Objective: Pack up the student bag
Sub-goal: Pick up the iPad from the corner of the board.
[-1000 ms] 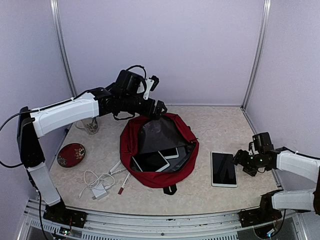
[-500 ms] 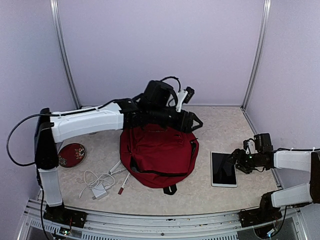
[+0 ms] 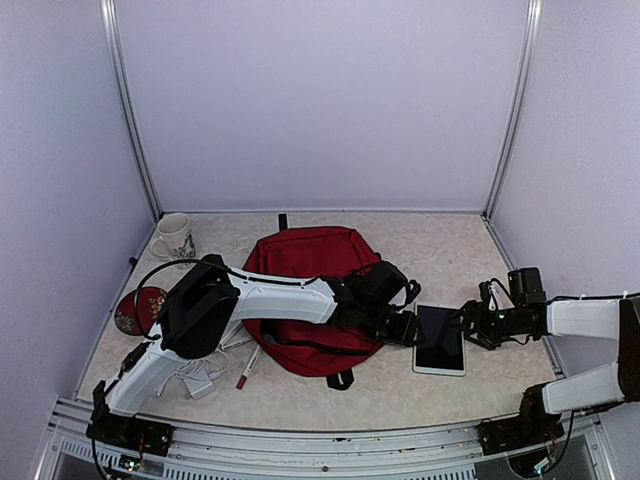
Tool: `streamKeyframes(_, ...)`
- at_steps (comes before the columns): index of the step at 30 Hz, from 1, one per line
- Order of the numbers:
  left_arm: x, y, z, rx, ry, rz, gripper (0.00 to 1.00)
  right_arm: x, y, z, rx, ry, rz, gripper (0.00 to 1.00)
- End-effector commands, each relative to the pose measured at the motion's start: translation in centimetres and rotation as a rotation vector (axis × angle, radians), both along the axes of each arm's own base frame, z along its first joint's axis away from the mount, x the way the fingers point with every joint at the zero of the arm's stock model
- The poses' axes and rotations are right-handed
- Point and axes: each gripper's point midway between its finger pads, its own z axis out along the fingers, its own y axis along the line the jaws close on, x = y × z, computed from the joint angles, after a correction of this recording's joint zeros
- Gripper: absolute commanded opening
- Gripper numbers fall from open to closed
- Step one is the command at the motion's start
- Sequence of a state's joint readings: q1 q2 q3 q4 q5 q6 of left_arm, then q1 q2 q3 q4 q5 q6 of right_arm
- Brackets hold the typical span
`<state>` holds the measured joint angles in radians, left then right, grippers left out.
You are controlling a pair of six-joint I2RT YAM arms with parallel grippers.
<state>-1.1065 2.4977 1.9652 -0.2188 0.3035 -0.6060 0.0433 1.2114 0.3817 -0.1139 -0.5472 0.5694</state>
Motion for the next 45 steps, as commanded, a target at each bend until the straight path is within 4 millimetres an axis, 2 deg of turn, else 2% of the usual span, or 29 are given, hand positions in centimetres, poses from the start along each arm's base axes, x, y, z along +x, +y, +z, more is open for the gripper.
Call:
streamKeyframes(1, 0.3, 1.0, -2.4, 0.044, 0.045, 0.052, 0.48, -1.4, 2.0, 0.4, 0.119, 0.015, 0.089, 0.76)
streamKeyframes(5, -0.2, 1.6, -4.4, 0.012, 0.13, 0.058, 0.47, -1.9, 3.9, 1.5, 0.259, -0.007, 0.164, 0.71)
streamKeyframes(11, 0.6, 1.5, -4.6, -0.021, 0.143, 0.065, 0.51, -1.5, 5.3, 5.2, 0.393, -0.119, 0.213, 0.72)
streamKeyframes(19, 0.5, 1.9, -5.4, -0.026, 0.176, 0.051, 0.54, -1.8, 6.8, 8.3, 0.454, -0.227, 0.279, 0.72)
streamKeyframes(26, 0.4, 2.4, -5.2, -0.053, 0.196, 0.048, 0.54, 0.1, 5.8, 6.5, 0.415, -0.191, 0.133, 0.72)
streamKeyframes(35, 0.2, 2.4, -5.1, -0.062, 0.183, 0.038, 0.57, 1.5, 7.2, 6.1, 0.397, -0.191, 0.117, 0.7)
streamKeyframes(37, 0.2, 2.5, -5.1, -0.063, 0.184, 0.041, 0.57, 1.5, 7.3, 5.9, 0.397, -0.182, 0.11, 0.65)
streamKeyframes(41, 0.3, 2.8, -4.6, -0.081, 0.181, 0.05, 0.57, 1.4, 7.0, 5.3, 0.369, -0.158, 0.082, 0.39)
streamKeyframes(45, 0.2, 2.7, -4.7, -0.085, 0.185, 0.045, 0.58, 1.6, 6.4, 5.4, 0.317, -0.16, 0.06, 0.26)
